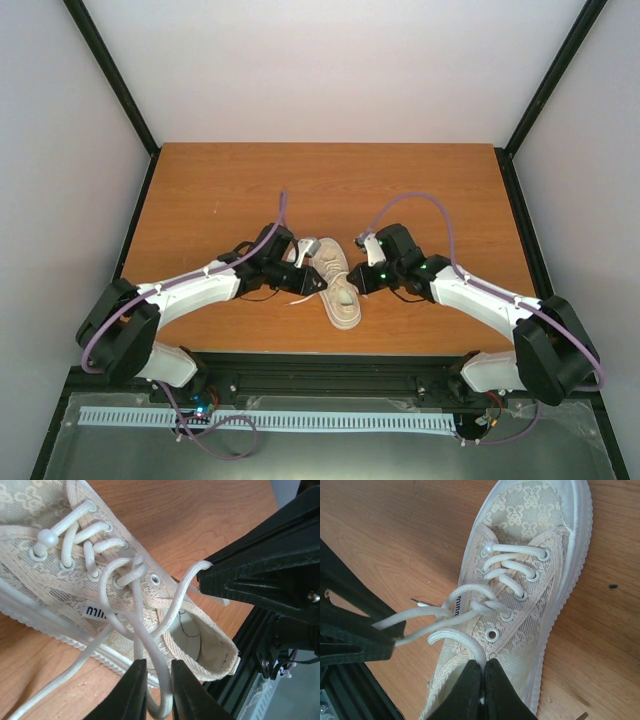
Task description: Tie the shoes
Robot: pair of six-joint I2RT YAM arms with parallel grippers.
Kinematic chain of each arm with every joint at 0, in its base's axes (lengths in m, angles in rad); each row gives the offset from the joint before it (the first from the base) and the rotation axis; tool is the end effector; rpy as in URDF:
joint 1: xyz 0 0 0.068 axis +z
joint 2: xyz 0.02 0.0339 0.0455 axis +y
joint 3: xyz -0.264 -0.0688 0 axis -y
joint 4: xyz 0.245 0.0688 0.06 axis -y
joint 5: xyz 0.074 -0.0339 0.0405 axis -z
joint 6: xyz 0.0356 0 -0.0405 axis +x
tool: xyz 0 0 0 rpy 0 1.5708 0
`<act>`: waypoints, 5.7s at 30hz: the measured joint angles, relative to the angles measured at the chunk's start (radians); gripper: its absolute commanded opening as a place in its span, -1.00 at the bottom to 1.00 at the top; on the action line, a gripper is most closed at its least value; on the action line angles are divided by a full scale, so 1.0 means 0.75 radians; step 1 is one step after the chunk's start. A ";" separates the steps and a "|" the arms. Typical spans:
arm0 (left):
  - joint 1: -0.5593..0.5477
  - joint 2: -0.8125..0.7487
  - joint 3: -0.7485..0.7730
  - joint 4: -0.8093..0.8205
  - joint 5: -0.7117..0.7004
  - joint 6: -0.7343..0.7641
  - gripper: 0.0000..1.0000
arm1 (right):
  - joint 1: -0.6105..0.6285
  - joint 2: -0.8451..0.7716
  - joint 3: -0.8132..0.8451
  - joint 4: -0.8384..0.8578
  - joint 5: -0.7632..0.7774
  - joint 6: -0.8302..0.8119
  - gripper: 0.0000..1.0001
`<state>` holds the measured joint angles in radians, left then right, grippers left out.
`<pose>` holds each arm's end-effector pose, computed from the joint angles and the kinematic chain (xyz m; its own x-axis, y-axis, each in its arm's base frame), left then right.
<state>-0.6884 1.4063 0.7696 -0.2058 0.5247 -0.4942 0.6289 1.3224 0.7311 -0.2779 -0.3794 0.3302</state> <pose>0.2043 -0.1911 0.1983 -0.8903 0.2009 -0.4086 0.4374 0.6268 -0.6448 0.2033 0.1642 0.2009 -0.8242 -0.2271 -0.5188 -0.4995 0.7232 0.4769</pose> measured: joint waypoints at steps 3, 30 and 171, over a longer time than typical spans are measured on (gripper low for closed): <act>-0.019 0.013 0.001 0.001 -0.002 0.011 -0.98 | 0.000 -0.010 0.000 -0.005 0.010 0.001 -0.94; -0.276 0.144 0.105 0.020 -0.078 0.151 -0.06 | -0.120 -0.026 -0.047 0.017 -0.128 0.013 -0.94; 0.025 0.021 -0.049 0.213 -0.333 -0.254 -0.29 | 0.026 0.327 0.112 0.141 -0.121 -0.065 -0.94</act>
<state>-0.6693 1.4220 0.7326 -0.0460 0.2749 -0.6849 0.6487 1.5677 0.8150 -0.1719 -0.4698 0.2813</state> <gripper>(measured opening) 0.386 0.032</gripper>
